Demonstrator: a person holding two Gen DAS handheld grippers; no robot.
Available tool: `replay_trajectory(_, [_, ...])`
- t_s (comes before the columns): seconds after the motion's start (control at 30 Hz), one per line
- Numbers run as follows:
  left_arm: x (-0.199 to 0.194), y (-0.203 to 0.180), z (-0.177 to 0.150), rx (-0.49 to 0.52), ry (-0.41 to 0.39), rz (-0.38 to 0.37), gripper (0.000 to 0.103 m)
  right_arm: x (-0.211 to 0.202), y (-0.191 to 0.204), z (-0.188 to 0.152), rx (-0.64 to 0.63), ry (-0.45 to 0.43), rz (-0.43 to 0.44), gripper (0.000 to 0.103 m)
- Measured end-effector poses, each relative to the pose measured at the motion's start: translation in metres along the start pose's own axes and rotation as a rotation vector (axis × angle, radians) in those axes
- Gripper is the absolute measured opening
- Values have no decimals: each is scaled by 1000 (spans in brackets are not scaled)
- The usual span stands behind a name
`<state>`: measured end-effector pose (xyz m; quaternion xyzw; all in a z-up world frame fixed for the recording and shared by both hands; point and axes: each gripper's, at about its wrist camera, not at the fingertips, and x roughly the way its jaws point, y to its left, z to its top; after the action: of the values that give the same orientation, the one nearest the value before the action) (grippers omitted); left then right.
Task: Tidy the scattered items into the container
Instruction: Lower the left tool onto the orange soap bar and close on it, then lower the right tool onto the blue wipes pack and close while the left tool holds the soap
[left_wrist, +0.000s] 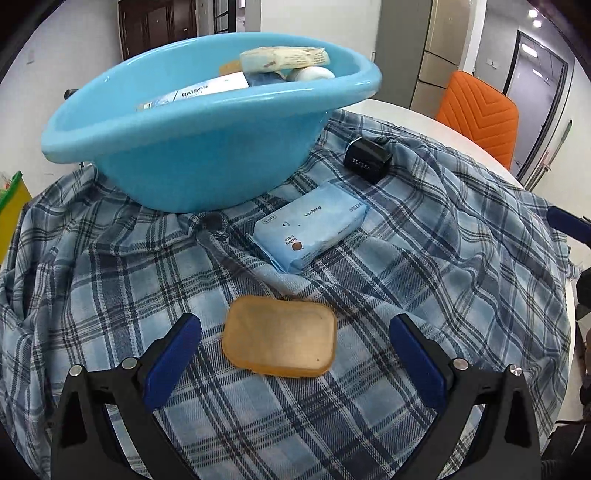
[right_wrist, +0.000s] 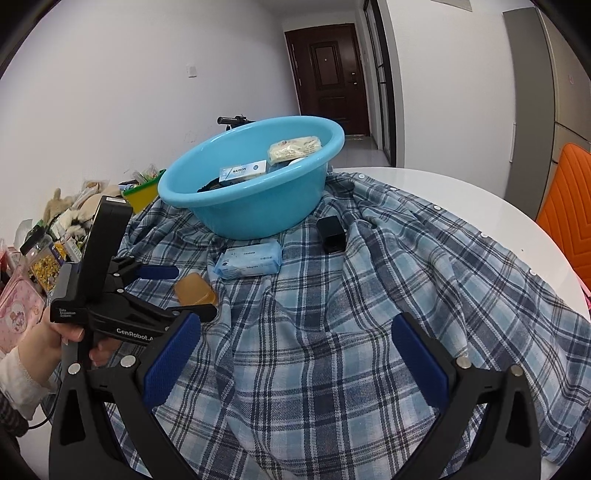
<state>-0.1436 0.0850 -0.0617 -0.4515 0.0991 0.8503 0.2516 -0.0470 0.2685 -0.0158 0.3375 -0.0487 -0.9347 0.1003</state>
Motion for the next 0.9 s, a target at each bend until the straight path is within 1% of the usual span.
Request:
replay_trajectory(0.1, [1, 0, -1, 11, 2, -11, 102, 3, -1, 0, 7, 5, 1, 103])
replay_trajectory(0.17, [2, -1, -2, 16, 9, -21, 84, 4, -1, 2, 21, 2, 5, 103])
replay_trajectory(0.2, [4, -1, -2, 25, 23, -12, 66, 3, 0, 2, 28, -2, 10, 103])
replay_trajectory(0.23, [5, -2, -3, 35, 37, -6, 66, 3, 1, 3, 31, -5, 19, 103])
replay_trajectory(0.37, [0, -3, -7, 52, 36, -5, 66, 1, 6, 5, 17, -14, 29, 103])
replay_trajectory(0.63, [-32, 6, -16, 0, -19, -20, 65, 5, 13, 4, -18, 3, 20, 103])
replay_trajectory(0.7, [-42, 10, -23, -14, -21, 1, 66, 7, 15, 5, -20, 11, 26, 103])
replay_trajectory(0.77, [-47, 12, -32, -10, -3, 62, 66, 10, 18, 6, -29, 15, 27, 103])
replay_trajectory(0.8, [-51, 15, -36, -15, -10, 78, 66, 12, 21, 8, -36, 15, 29, 103])
replay_trajectory(0.9, [-63, 22, -50, -46, -18, 78, 66, 18, 29, 13, -53, 16, 39, 103])
